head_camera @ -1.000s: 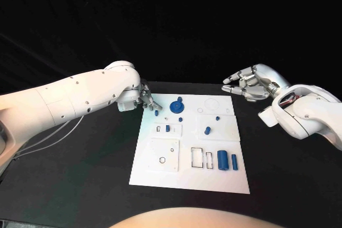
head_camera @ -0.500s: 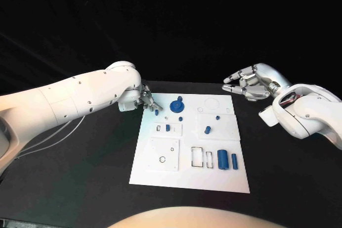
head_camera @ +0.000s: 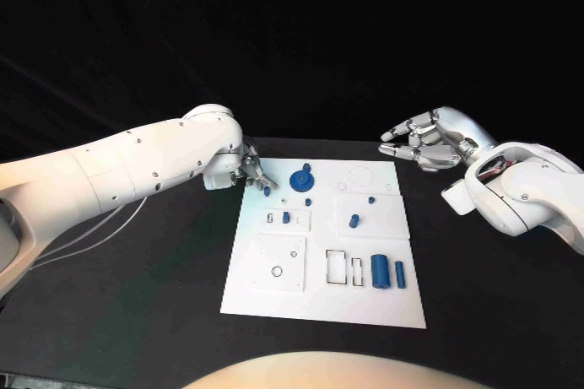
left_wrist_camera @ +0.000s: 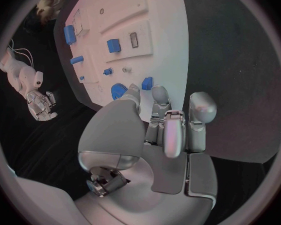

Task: Assemble the parts on the task board

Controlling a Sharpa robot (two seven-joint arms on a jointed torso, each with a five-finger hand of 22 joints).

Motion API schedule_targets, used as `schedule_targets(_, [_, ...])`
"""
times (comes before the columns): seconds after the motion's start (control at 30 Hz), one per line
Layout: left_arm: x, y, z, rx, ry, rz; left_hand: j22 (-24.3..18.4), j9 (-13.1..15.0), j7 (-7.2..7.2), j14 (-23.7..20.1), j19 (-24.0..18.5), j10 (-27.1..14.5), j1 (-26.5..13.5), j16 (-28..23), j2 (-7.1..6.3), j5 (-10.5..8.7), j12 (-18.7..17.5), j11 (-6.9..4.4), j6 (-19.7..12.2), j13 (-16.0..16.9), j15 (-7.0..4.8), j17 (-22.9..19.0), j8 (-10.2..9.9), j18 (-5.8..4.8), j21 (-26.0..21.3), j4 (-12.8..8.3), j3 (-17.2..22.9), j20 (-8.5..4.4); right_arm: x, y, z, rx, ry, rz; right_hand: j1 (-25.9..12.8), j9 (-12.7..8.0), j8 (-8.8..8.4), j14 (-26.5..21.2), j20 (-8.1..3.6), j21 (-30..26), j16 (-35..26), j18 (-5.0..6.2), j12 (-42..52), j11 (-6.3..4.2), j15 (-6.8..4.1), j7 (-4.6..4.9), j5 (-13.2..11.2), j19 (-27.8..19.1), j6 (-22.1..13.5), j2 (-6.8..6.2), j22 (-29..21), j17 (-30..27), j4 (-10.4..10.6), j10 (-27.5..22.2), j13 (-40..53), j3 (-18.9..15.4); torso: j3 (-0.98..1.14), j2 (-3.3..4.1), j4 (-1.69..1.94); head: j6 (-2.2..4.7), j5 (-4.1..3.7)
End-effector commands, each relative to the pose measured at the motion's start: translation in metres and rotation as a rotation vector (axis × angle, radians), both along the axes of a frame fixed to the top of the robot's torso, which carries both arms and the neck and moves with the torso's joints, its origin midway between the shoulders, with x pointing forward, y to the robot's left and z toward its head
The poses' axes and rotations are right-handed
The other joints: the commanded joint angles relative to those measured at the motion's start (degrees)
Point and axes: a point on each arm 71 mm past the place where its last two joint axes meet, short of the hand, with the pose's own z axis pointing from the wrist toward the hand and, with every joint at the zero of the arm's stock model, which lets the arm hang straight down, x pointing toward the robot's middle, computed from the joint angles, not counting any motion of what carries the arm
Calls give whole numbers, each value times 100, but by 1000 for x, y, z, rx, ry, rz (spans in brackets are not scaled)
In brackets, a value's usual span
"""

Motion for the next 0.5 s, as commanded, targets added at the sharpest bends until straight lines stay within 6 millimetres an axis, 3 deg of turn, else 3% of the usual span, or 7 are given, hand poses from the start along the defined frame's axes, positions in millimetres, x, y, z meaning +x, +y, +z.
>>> schedule_targets(0.03, [-1,-3,-1,-5,21,-24,9,-9,-2,414,20,1,42,-5,17,39,34,-18,47,-9,20,951,39,86,27,-22,-28,15,0,1,1,0,-8,8,-16,-5,25,277,-21,-28,-27,112,-17,-7,-37,9,39,-26,-32,22,1,160,-10,0,0,-30,-2,1,1,-6,3])
schedule_targets(0.5, [-2,-3,-2,2,39,-33,34,-46,-19,423,31,24,141,13,82,38,83,-32,108,3,11,974,74,81,39,-23,-37,12,0,1,1,0,-8,10,-16,-5,25,277,-21,-28,-27,112,-17,-7,-37,9,39,-26,-32,22,1,160,-10,0,0,-30,-1,-5,1,-42,1])
